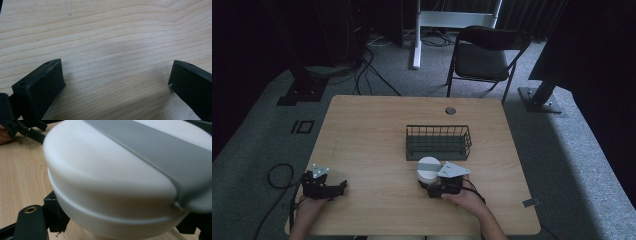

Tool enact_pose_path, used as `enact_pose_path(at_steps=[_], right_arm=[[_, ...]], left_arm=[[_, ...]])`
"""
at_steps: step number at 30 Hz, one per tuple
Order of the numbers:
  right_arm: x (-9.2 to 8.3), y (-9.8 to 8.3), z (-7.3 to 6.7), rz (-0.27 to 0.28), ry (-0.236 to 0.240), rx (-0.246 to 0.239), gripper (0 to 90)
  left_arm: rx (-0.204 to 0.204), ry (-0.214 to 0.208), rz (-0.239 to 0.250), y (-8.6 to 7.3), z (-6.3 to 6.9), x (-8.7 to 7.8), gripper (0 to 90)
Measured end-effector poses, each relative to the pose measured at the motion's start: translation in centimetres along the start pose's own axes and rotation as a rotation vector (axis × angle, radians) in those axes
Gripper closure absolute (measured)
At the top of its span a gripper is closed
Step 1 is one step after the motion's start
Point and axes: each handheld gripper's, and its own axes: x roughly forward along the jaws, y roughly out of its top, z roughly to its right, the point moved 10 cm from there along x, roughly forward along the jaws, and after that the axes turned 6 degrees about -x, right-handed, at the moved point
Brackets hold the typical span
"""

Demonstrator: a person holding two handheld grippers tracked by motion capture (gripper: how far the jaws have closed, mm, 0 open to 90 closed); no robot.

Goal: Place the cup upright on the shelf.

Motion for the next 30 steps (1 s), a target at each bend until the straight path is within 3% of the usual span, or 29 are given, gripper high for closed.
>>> enact_pose_path(at_steps=[6,30], right_arm=[[-0.1,0.1,0.3,0.01,-0.005,0.043,18.3],[-1.4,4.5,0.9,0.059,-0.008,0.024,18.3]], left_arm=[[0.0,0.0,0.0,0.0,0.0,0.0,0.1],[0.0,0.0,0.0,0.0,0.0,0.0,0.1]])
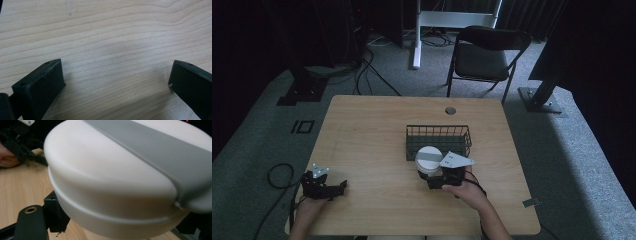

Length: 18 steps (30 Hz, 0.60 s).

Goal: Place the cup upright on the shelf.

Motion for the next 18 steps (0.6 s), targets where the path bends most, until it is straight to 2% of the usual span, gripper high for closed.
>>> enact_pose_path(at_steps=[9,11,14,18], right_arm=[[-0.2,1.7,0.8,0.013,-0.021,0.005,18.3],[-0.4,2.7,1.2,0.03,-0.027,0.009,18.3],[-0.5,3.4,1.4,0.043,-0.016,0.024,18.3],[-0.6,4.3,1.9,0.05,-0.035,0.013,18.3]], left_arm=[[0.0,0.0,0.0,0.0,0.0,0.0,0.1],[0.0,0.0,0.0,0.0,0.0,0.0,0.1],[0.0,0.0,0.0,0.0,0.0,0.0,0.1],[0.0,0.0,0.0,0.0,0.0,0.0,0.1]])
